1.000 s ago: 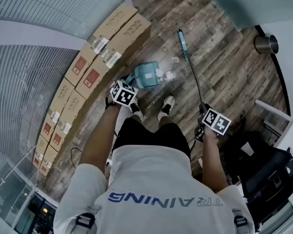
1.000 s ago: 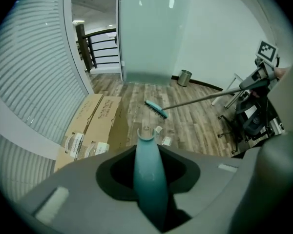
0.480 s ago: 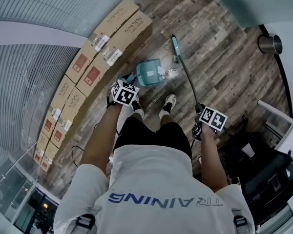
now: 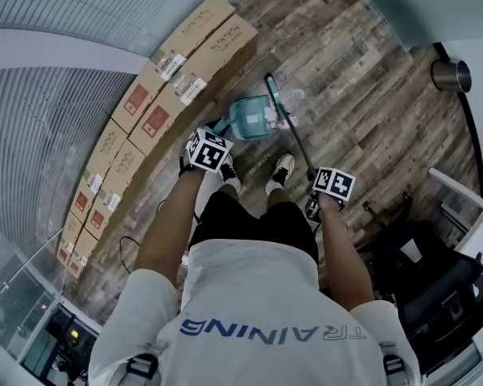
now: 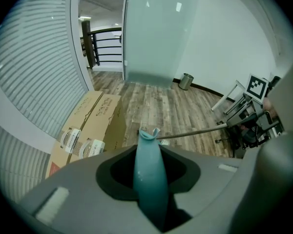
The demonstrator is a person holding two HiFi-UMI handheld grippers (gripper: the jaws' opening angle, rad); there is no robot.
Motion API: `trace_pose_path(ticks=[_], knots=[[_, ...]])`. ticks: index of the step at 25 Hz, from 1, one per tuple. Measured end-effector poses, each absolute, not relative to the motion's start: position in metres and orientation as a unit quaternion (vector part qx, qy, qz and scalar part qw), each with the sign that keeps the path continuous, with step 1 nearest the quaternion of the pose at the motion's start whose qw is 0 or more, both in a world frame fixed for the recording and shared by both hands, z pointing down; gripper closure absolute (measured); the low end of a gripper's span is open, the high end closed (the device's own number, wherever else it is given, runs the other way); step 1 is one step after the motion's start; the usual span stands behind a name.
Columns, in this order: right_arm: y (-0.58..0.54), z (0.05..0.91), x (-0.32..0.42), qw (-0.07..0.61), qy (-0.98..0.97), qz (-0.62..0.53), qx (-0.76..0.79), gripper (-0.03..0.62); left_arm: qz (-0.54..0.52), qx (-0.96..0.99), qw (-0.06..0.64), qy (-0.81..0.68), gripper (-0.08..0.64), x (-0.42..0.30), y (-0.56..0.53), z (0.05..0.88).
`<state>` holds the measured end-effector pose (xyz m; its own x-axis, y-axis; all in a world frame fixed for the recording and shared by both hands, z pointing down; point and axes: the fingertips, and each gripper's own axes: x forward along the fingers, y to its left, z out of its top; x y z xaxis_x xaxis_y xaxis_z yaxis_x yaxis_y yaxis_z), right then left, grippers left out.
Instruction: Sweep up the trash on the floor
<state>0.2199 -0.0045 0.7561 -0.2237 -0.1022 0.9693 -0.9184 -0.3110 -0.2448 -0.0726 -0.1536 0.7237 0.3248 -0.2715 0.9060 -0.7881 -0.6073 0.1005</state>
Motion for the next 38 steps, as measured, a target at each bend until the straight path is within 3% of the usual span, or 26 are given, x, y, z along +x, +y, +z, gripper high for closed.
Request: trace_pose_path(ticks=[8,15,20,31,38], knots=[[0.013,0.757,0.188,0.337,-0.501,0.624,0.496,0.480,0.462,0.765,0.284,-0.347,0.451,-0.073,-0.155,0.726],[0.018,0.746,0.156,0.263,-0.489,0.699,0.450,0.480,0.460,0.765,0.286,-0.348,0.451,-0.073,-0.156,0.726],[0.020,0.736,0.152,0.284,-0.507,0.683,0.442,0.480,0.461,0.764,0.287,-0.348,0.451,-0.073,-0.156,0.727],[0.000,0.712,0.278,0.281,-0.477,0.618,0.559,0.480,0.459,0.766,0.288,-0.346,0.449,-0.073,-0.153,0.726],[-0.004,0.736,0.339,0.349,-0.421,0.565,0.618,0.480,0.459,0.765,0.290,-0.346,0.449,-0.072,-0.150,0.725]])
